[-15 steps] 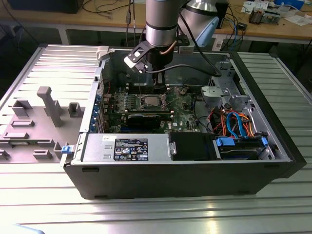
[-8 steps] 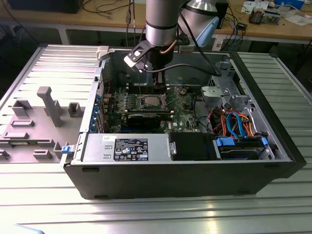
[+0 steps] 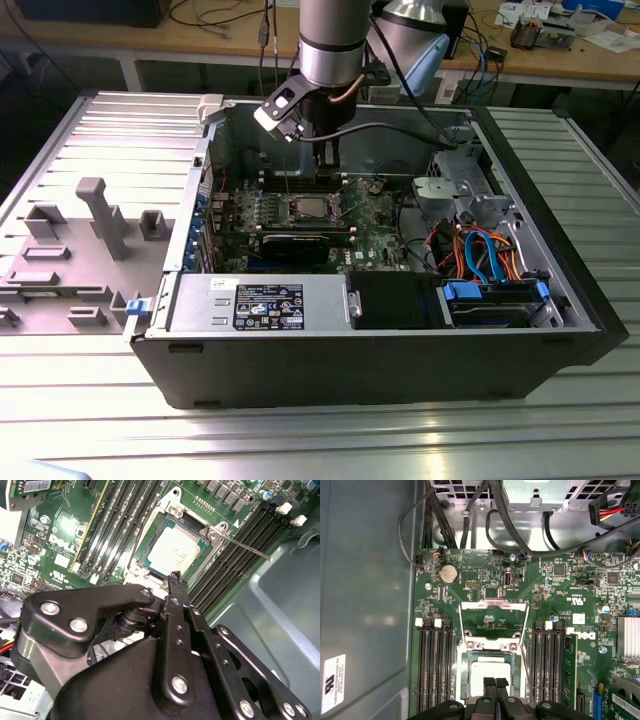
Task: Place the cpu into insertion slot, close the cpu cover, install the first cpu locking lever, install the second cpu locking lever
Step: 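Close the cpu cover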
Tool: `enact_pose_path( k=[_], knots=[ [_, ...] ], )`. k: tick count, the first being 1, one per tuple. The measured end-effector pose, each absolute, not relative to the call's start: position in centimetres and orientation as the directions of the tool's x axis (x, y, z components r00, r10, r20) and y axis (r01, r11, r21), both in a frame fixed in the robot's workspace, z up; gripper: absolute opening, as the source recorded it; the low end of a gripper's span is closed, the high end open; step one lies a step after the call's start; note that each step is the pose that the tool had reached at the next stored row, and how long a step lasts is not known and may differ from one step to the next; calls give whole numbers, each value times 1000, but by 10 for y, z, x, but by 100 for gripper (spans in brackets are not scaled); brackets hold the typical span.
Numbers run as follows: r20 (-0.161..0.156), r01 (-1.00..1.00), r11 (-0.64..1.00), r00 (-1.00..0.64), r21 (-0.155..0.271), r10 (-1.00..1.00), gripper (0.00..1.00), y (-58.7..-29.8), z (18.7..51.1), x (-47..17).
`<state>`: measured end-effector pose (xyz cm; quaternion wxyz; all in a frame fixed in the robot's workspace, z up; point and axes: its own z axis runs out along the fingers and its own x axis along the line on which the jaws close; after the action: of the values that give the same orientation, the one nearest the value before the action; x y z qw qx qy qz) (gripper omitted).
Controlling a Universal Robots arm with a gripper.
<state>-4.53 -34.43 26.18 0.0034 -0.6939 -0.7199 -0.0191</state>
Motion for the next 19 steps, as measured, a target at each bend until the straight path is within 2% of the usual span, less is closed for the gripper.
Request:
enact_pose_path(
  k=[19],
  knots=[
    [31, 999, 36, -37, 23, 999, 11, -344, 263, -44]
  ],
)
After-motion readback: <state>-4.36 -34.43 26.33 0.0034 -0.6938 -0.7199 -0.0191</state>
